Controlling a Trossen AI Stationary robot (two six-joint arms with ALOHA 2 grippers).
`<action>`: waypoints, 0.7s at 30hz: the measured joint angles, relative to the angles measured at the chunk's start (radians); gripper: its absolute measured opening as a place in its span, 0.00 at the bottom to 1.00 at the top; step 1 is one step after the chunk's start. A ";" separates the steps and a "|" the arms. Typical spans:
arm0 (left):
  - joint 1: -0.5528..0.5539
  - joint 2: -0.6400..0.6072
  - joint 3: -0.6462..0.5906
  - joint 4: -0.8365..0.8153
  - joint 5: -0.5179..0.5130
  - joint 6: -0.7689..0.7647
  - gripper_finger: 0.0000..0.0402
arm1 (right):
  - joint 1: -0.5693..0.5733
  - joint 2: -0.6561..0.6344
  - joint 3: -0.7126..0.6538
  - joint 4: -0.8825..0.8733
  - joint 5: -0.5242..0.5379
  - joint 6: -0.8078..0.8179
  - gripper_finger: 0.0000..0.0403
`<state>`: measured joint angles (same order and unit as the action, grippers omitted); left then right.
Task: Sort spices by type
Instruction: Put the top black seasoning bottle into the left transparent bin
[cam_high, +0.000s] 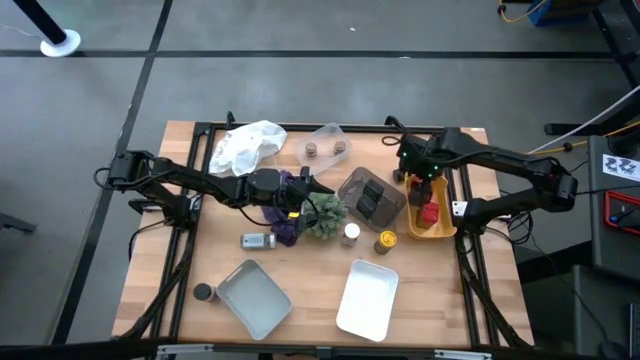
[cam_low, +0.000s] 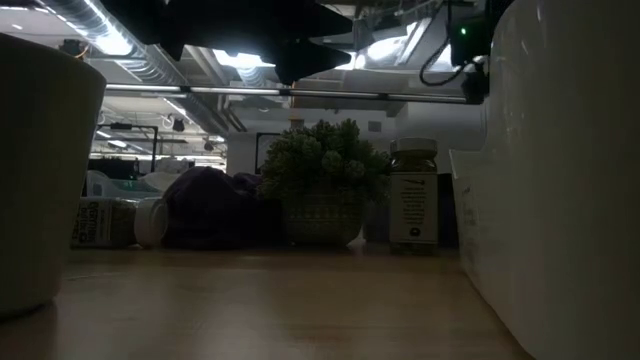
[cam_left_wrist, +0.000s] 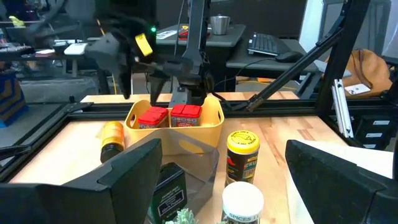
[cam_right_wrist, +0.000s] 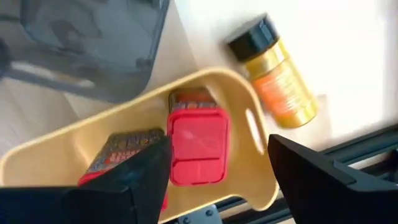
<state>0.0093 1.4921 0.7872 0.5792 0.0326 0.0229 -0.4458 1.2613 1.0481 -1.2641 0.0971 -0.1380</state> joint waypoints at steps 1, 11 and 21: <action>0.000 0.000 0.000 0.000 0.000 0.002 0.81 | 0.000 0.000 0.013 0.003 0.000 -0.001 0.66; 0.025 -0.028 0.000 0.005 0.000 0.003 0.81 | -0.017 0.010 0.032 0.165 0.198 -0.163 0.66; 0.087 -0.048 0.000 -0.010 0.000 -0.014 0.81 | -0.160 0.143 0.030 0.235 0.082 -0.443 0.66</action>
<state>0.0968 1.4441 0.7868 0.5695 0.0322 0.0090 -0.6055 1.4046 1.0779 -1.0288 0.1792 -0.5805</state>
